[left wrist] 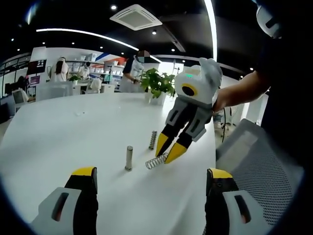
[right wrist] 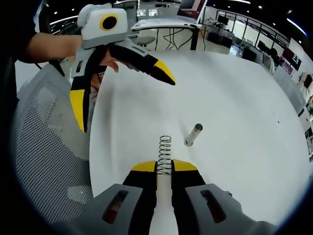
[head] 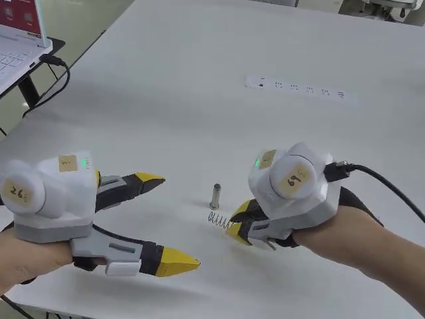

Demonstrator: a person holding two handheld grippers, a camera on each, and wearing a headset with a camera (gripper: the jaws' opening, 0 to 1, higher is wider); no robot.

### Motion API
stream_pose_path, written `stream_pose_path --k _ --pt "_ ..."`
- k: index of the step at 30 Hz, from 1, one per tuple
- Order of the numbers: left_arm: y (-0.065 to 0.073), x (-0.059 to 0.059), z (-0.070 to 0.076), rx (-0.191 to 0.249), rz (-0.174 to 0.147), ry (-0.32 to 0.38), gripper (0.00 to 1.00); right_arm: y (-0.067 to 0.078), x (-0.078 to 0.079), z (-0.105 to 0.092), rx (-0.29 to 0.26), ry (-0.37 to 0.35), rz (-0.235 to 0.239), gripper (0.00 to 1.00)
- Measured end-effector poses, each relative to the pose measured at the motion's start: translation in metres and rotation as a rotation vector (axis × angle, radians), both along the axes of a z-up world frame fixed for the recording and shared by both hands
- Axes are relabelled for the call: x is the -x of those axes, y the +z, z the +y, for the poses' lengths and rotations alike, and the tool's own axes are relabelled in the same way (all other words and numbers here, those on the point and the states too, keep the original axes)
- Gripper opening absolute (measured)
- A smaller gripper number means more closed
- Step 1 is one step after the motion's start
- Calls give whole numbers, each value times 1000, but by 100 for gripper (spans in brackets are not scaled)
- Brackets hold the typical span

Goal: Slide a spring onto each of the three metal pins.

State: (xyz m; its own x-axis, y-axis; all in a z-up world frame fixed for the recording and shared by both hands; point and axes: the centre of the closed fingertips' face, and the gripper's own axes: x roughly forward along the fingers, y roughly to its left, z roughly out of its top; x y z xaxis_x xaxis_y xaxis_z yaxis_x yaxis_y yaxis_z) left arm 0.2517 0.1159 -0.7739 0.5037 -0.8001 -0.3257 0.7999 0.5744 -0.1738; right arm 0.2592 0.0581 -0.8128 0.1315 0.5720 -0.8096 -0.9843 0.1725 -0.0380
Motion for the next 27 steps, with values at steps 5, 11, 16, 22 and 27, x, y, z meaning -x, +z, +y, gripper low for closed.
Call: stream_pose_path --k 5,11,16,22,27 --pt "8 2 -5 14 -11 -15 83 12 4 -5 3 55 -32 7" --pt "7 7 -9 12 -5 -34 77 22 6 -10 26 124 -79 7" --pt "10 10 -14 25 1 -61 64 25 9 -8 17 148 -89 7" --pt "16 8 -19 37 -15 -84 53 24 15 -8 32 205 -108 7" --pt "16 9 -28 36 -21 -116 46 30 18 -7 30 254 -129 7"
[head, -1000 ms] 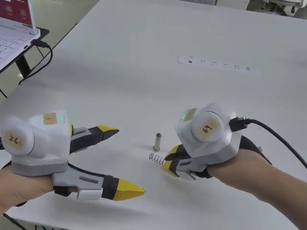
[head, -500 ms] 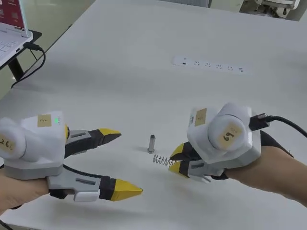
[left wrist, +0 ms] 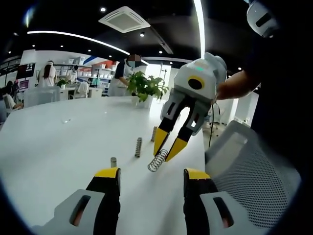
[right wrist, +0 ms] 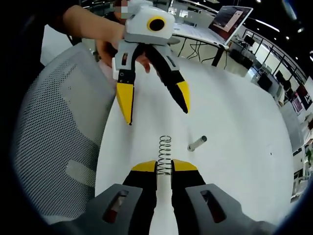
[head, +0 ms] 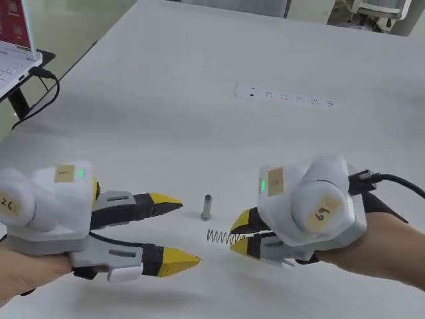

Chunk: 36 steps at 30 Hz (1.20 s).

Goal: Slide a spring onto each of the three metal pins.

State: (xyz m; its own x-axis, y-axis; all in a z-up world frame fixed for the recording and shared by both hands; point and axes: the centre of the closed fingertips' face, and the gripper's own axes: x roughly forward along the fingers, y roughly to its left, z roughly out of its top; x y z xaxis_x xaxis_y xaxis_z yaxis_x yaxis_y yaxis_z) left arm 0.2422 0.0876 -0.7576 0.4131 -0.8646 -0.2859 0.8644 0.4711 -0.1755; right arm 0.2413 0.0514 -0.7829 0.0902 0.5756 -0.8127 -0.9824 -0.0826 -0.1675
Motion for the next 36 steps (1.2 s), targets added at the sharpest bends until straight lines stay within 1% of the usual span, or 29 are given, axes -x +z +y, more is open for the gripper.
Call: stream_pose_path --k 2,6,9,11,15,17,23,25,29,31,36 --pt "0 1 -3 2 -2 -13 43 3 -1 1 -5 3 -5 7" --pt "0 0 -5 0 -5 -30 37 8 1 4 -17 26 -13 7" --pt "1 -2 -6 3 -11 -41 35 9 3 5 -22 32 -12 7" --pt "2 -3 -6 2 -20 -44 34 10 4 5 -22 37 -15 7" --pt "5 -3 -9 13 -28 -56 27 13 5 6 -35 46 -19 7" --pt "6 -3 -11 18 -32 -64 25 15 6 7 -48 42 -9 7" --pt "6 -1 -16 20 -33 -84 20 18 7 9 -66 39 -5 7" --pt "6 0 -18 19 -31 -90 18 20 9 10 -75 53 -6 7" --pt "6 0 -21 25 -28 -98 16 21 9 10 -78 55 -7 7" --pt "6 0 -22 26 -32 -99 15 22 9 10 -80 55 -5 7" --pt "9 2 -23 37 -34 -107 9 25 11 12 -101 63 4 7"
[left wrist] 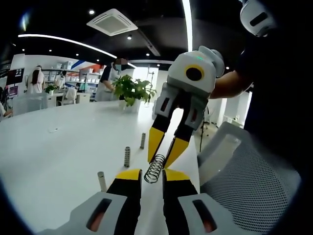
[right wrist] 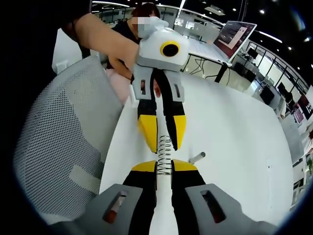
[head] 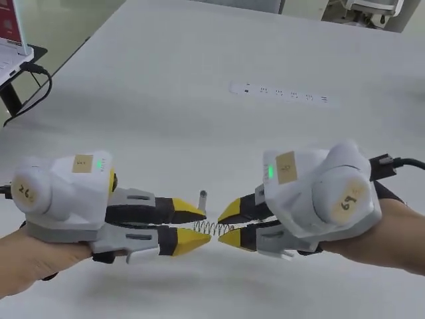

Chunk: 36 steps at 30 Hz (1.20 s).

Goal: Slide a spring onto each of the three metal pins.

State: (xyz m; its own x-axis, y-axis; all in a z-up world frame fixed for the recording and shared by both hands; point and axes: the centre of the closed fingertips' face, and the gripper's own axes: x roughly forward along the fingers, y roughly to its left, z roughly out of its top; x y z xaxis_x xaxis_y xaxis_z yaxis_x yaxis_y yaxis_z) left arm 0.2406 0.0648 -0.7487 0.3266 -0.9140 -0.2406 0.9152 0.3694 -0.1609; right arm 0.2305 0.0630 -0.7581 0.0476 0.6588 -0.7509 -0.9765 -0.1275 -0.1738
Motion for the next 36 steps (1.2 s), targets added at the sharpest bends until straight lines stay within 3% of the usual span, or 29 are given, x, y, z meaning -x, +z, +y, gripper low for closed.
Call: stream_pose_path --k 9,26,36 --pt "3 3 -3 -4 -20 -19 5 2 1 0 -21 10 4 7" --pt "4 9 -8 -5 3 -55 1 2 2 -7 -45 22 -10 8" --pt "7 12 -8 -3 11 -68 1 1 2 -15 -60 -3 53 11"
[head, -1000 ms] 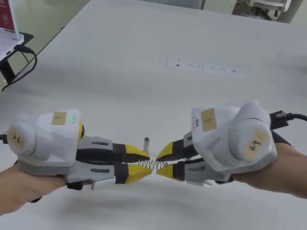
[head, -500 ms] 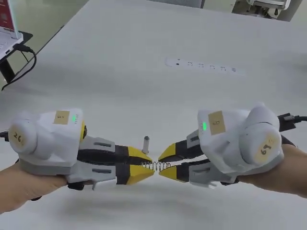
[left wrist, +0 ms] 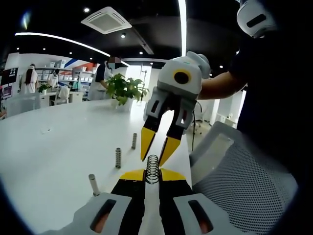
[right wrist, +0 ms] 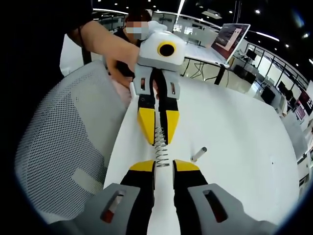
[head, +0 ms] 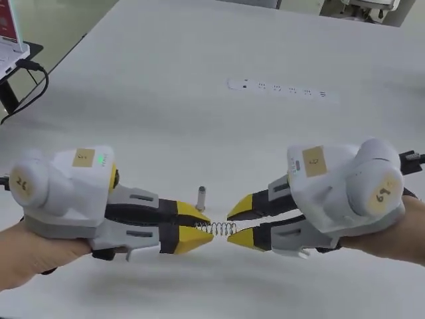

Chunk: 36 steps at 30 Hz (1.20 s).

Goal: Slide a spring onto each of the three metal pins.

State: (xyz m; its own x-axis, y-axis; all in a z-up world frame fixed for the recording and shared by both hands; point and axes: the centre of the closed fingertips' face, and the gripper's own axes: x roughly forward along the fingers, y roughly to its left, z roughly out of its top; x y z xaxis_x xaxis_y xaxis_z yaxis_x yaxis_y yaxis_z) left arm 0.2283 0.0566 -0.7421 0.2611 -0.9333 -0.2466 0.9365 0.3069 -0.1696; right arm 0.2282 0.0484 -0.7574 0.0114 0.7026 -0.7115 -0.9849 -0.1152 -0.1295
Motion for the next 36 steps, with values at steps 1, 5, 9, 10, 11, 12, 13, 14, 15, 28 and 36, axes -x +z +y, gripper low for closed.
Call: stream_pose_path --k 1,5,9,10,11,12,13,14,15,28,36 --pt "0 0 0 0 0 -2 1 0 0 0 -2 -6 6 11" --pt "1 1 -1 3 1 -3 1 -1 0 1 -20 -19 30 10" --pt "2 1 1 5 0 -1 1 1 1 2 -42 -28 57 8" --pt "2 1 1 6 3 1 1 1 1 3 -48 -36 64 8" --pt "2 0 1 6 2 3 1 1 1 3 -55 -37 65 8" --pt "2 0 1 7 2 3 1 2 1 3 -59 -36 65 8" --pt "2 0 1 10 6 2 1 2 1 3 -60 -36 68 7" --pt "2 0 1 14 15 5 1 2 1 3 -63 -39 68 7" --pt "2 -1 1 19 12 5 1 3 1 3 -64 -45 70 7" --pt "-18 -4 0 -38 18 2 1 18 1 12 -19 -4 7 5" --pt "-29 -5 -5 -102 -14 -20 1 21 6 24 25 50 -18 5"
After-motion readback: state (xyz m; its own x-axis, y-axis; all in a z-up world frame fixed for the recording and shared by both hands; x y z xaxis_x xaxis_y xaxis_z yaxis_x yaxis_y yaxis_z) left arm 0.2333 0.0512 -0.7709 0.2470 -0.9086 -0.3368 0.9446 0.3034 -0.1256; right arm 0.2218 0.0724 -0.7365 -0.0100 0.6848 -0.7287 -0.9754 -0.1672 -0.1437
